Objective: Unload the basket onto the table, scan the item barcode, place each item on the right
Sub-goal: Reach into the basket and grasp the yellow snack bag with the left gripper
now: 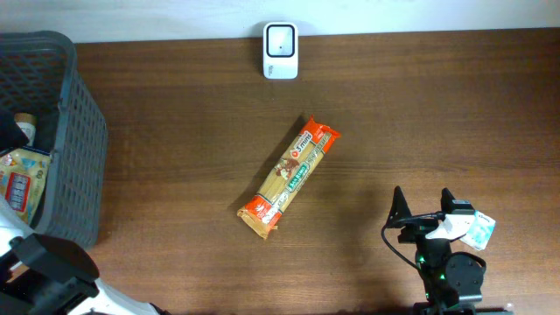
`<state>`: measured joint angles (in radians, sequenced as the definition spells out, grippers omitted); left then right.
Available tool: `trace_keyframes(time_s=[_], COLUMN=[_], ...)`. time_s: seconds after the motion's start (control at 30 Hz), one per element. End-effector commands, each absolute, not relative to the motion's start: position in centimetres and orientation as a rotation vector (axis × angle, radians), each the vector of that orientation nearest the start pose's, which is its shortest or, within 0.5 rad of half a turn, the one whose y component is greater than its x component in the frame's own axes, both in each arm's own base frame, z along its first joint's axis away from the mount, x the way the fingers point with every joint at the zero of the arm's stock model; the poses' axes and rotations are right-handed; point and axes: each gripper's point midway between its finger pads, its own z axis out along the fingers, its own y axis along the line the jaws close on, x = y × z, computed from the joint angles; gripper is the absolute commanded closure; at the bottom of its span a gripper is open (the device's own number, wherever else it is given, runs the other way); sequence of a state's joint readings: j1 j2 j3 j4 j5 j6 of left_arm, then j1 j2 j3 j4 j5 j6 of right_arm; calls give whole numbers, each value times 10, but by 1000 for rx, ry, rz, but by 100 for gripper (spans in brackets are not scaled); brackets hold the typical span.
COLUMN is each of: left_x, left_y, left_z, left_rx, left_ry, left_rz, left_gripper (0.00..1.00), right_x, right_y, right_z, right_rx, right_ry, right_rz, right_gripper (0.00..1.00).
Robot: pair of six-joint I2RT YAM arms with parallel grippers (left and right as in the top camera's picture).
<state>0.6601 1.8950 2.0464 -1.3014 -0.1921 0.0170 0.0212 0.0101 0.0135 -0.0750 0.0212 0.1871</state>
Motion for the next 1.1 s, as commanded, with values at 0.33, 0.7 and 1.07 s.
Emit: trace_keyframes(time_s=[0.33,0.7,1.07], left_x=[333,351,322], left_y=[325,352,322], left_z=[175,140,71], left_rx=[-613,-557,-617], left_ry=[2826,2827,3092], left_rz=[384,414,186], left_gripper=[0,1,78], right_x=[246,246,246], right_y=[1,1,1], right_z=[156,156,156], right_rx=[155,155,155], right_ry=[1641,1641,1641], right_rz=[139,139,139], right_gripper=[1,1,1])
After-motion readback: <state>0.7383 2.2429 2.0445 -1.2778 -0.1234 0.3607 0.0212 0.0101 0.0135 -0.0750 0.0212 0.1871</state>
